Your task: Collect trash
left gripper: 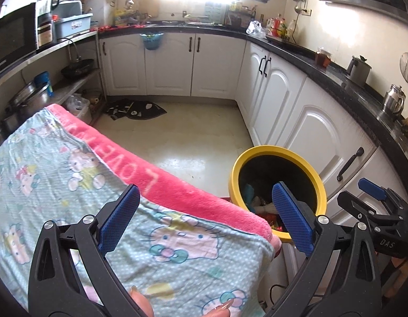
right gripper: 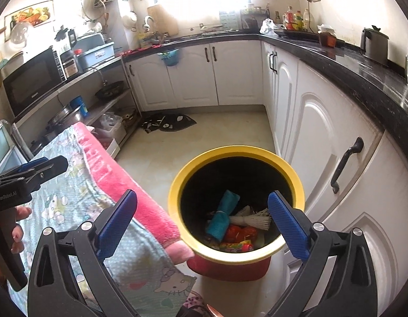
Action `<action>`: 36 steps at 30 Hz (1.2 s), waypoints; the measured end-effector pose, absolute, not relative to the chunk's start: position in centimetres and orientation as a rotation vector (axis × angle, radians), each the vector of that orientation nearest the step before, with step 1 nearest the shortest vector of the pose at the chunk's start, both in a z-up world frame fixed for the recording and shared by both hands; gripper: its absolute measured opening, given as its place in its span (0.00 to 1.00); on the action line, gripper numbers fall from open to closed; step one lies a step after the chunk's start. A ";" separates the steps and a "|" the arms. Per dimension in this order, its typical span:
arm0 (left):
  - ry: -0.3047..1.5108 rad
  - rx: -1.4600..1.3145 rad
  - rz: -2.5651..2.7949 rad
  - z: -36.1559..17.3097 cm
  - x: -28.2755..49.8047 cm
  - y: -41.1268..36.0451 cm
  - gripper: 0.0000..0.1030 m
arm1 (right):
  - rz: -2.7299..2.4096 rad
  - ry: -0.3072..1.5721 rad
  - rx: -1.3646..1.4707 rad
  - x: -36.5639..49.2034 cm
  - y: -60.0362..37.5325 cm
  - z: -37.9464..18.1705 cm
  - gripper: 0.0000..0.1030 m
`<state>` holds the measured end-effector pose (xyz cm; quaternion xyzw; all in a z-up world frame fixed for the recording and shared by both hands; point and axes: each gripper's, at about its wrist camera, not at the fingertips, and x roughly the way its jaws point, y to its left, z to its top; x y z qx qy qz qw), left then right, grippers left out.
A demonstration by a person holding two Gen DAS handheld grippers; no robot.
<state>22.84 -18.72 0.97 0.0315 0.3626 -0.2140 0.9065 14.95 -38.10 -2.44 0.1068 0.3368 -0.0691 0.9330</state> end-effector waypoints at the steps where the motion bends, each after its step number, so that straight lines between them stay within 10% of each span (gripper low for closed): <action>1: 0.744 0.061 -0.438 1.1 22.7 -18.3 0.90 | -0.139 0.688 0.215 14.8 -37.9 -2.4 0.94; 36: 0.690 0.042 -0.341 -0.9 15.1 -10.6 0.90 | -0.086 0.588 0.127 9.3 -30.5 -1.4 0.94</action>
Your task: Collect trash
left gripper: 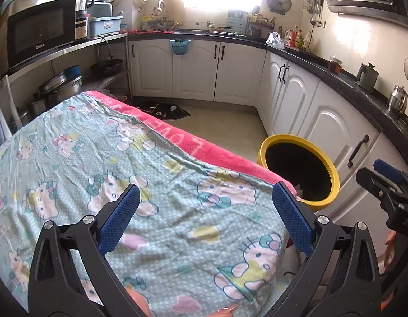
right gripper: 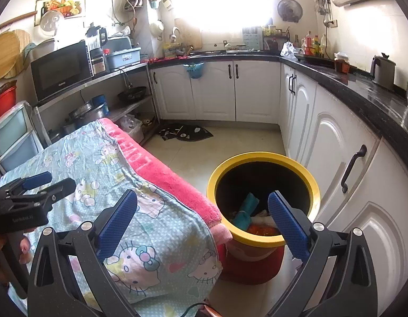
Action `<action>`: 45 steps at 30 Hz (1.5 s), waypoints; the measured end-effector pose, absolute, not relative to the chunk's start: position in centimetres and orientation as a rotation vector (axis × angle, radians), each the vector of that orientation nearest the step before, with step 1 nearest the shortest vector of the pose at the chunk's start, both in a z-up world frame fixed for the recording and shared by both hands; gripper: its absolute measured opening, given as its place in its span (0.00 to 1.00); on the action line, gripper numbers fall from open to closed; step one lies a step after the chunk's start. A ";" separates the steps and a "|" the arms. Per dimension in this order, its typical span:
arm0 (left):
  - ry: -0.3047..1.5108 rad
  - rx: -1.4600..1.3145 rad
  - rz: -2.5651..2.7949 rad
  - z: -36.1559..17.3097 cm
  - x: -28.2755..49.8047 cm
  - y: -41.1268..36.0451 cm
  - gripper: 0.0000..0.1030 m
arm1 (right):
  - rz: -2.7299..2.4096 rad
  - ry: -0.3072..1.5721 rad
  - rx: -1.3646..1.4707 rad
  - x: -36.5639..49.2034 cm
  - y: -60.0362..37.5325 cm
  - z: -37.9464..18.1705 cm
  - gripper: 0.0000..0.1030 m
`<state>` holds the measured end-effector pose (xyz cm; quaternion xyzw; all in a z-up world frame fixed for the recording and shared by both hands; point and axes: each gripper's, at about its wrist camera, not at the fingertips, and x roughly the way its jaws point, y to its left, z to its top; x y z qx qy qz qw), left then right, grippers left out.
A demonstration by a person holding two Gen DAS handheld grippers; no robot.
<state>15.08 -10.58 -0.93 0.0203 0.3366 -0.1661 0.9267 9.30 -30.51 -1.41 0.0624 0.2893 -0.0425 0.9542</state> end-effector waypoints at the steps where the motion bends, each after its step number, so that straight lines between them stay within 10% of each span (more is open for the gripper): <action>1: 0.688 0.044 -0.342 -1.1 14.7 -10.6 0.90 | -0.091 0.582 0.123 9.0 -30.5 -1.4 0.94; 45: 0.355 0.012 -0.351 -1.2 5.0 -9.2 0.90 | -0.206 0.152 0.021 -4.2 -24.7 -2.2 0.94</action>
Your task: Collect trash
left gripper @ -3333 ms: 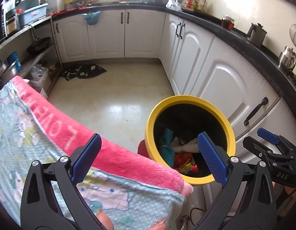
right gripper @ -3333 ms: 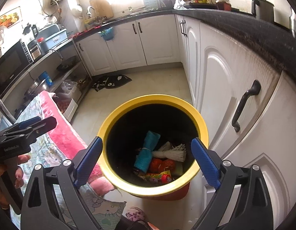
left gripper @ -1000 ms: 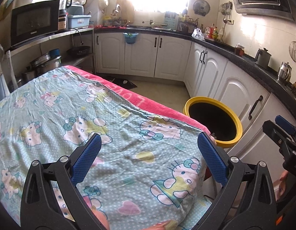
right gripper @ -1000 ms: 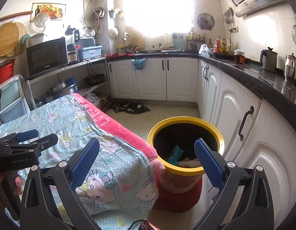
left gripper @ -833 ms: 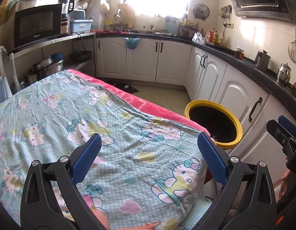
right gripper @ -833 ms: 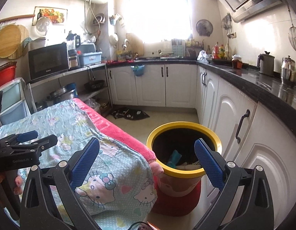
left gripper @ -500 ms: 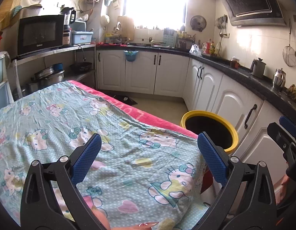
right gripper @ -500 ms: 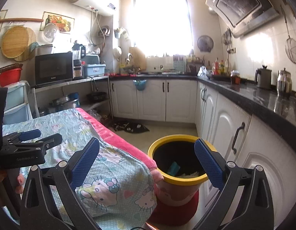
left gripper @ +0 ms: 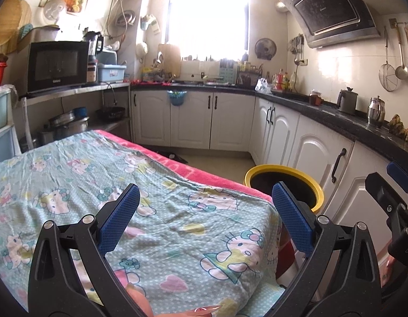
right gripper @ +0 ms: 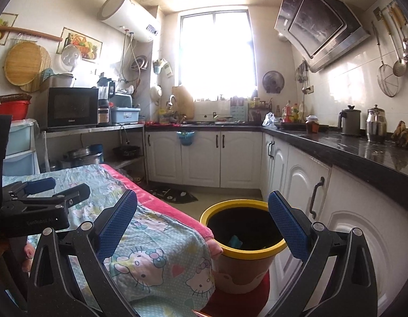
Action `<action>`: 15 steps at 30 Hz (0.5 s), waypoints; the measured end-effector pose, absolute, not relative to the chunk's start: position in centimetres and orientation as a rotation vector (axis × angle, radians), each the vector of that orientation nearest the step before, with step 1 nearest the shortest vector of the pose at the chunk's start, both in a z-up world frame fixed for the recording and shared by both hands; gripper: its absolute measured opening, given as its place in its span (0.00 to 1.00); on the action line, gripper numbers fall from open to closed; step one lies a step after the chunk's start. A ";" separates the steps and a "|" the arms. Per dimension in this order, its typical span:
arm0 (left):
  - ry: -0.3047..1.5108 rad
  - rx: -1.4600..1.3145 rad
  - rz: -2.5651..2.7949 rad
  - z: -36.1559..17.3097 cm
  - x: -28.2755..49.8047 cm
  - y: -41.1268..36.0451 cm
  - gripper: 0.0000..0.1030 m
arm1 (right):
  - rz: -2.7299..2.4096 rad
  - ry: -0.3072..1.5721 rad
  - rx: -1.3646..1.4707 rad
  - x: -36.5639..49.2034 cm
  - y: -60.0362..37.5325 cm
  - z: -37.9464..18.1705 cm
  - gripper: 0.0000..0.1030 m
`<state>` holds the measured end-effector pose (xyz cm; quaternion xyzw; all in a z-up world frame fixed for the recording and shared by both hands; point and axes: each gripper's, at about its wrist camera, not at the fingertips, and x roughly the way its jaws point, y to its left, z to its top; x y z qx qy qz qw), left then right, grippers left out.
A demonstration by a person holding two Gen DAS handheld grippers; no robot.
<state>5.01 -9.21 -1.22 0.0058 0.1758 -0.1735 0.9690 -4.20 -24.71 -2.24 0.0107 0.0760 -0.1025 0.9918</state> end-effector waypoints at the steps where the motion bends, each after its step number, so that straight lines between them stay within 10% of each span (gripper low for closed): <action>1: 0.341 0.010 -0.348 -1.2 4.8 -9.1 0.90 | -0.211 0.145 0.022 -4.3 -24.6 -2.3 0.94; 15: 0.282 0.016 -0.337 -2.3 4.2 -8.9 0.90 | -0.285 0.188 0.032 -4.1 -24.7 -4.8 0.94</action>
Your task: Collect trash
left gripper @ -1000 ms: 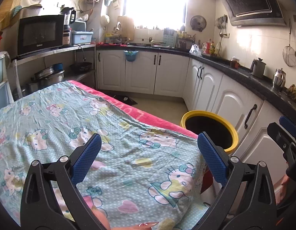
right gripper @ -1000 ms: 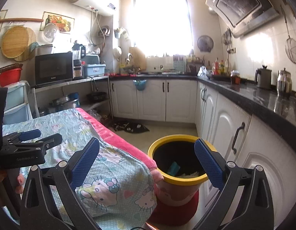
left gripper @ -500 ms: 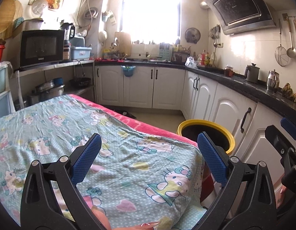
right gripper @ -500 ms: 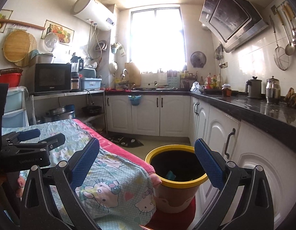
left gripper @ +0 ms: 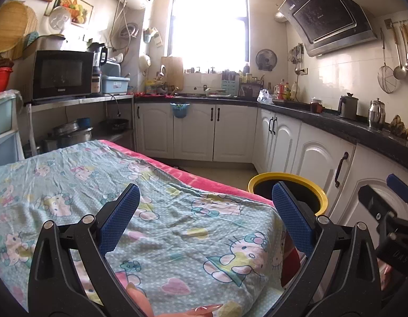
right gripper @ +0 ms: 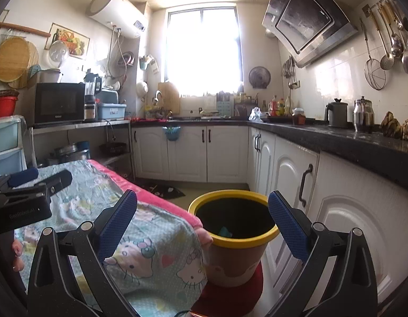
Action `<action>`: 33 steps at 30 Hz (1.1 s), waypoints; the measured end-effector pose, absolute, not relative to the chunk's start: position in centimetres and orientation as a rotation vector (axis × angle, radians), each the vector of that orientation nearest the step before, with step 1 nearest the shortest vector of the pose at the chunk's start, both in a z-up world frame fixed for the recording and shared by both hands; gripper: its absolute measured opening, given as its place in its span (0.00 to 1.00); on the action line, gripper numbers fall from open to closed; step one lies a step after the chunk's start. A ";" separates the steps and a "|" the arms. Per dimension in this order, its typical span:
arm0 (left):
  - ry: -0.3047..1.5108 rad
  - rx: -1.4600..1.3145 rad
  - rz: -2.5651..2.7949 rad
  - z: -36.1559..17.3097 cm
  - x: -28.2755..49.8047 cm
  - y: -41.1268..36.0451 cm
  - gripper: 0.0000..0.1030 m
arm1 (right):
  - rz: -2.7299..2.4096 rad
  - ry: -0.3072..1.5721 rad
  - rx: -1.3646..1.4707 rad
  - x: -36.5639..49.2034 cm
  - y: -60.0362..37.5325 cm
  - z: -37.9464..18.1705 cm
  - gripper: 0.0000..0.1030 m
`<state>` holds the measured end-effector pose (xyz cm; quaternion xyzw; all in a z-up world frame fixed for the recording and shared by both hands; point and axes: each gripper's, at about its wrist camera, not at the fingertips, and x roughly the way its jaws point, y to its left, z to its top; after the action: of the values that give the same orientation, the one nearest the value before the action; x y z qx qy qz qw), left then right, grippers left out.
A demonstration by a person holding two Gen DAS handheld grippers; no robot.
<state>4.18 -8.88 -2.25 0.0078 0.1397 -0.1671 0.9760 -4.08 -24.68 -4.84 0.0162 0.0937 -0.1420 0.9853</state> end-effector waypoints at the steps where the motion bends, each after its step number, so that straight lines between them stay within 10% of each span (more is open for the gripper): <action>1: 0.282 0.015 -0.338 -2.3 4.1 -8.8 0.90 | -0.285 0.193 0.033 -4.0 -24.7 -4.9 0.94; 33: 0.286 0.009 -0.338 -2.2 4.2 -8.8 0.90 | -0.279 0.187 0.017 -4.1 -24.4 -4.7 0.94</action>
<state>4.20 -8.76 -2.21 0.0046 0.1420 -0.1678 0.9755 -4.05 -24.38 -4.73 0.0086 0.0933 -0.1390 0.9859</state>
